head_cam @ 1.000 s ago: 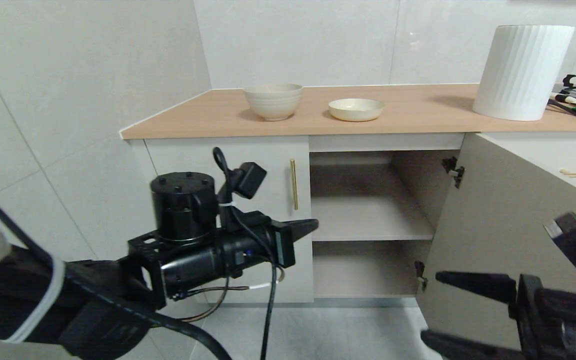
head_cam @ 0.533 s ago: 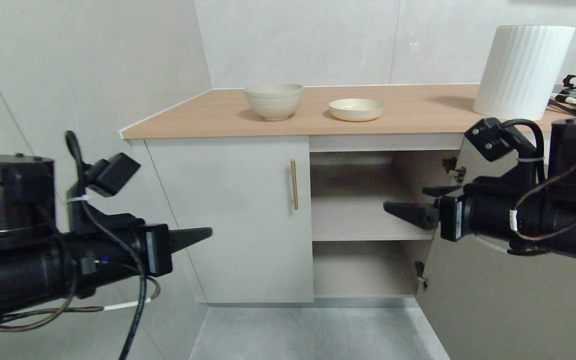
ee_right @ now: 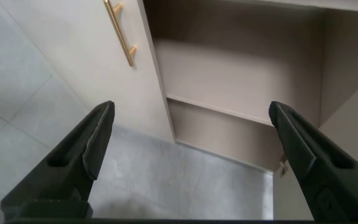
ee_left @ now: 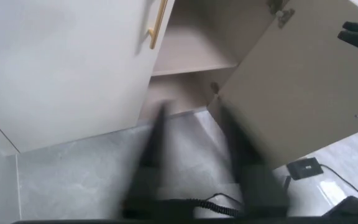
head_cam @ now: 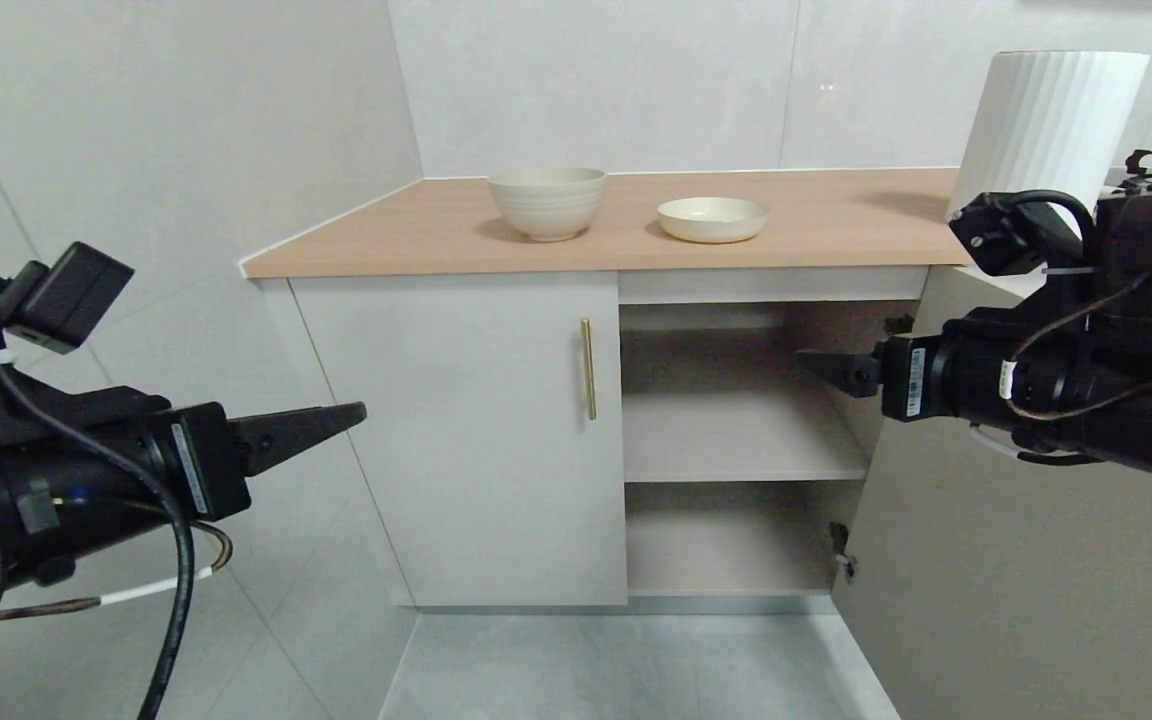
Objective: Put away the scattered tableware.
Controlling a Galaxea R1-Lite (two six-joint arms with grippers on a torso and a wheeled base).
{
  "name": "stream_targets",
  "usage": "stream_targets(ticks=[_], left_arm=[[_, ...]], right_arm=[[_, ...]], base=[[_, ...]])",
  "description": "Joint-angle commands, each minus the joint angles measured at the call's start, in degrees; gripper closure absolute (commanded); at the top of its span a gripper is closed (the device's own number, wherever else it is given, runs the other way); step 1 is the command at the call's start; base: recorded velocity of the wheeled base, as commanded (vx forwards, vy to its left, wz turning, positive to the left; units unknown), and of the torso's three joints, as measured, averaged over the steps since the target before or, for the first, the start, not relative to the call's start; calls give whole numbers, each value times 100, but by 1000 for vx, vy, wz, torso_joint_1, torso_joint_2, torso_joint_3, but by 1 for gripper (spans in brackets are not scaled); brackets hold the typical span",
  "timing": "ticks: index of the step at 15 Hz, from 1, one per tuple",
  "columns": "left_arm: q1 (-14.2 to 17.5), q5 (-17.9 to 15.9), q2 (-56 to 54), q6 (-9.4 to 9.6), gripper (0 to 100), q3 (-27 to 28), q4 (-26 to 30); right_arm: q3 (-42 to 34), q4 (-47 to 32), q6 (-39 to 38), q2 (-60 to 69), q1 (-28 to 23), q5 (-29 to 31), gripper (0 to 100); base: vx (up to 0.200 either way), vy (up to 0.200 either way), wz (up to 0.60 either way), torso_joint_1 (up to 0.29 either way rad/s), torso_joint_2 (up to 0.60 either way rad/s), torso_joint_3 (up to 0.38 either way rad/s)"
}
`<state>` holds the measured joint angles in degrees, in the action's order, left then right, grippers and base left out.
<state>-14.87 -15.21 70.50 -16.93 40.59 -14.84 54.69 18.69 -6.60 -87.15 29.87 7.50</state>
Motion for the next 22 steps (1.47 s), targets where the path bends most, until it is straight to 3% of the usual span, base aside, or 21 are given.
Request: stream_targets(ticks=[1,9,13,22], left_arm=[[11,-8,8,-21,0,27,-46],[55,27,-19,6,0,19,-72],[63,308,8,6,0,89,-54],[99,335,87,-21,0,133,-54]], right_arm=[[-19,3,-8,111,37,15,0],[-55,3,-8,102,81,15,0],[-55,3,-8,84,89,6,0],[-55,3,-17,67,98,-3,0]], base=[[0,0,0,0,0,0],[0,0,0,0,0,0],[0,0,0,0,0,0],[200,0,0,2,1,1]])
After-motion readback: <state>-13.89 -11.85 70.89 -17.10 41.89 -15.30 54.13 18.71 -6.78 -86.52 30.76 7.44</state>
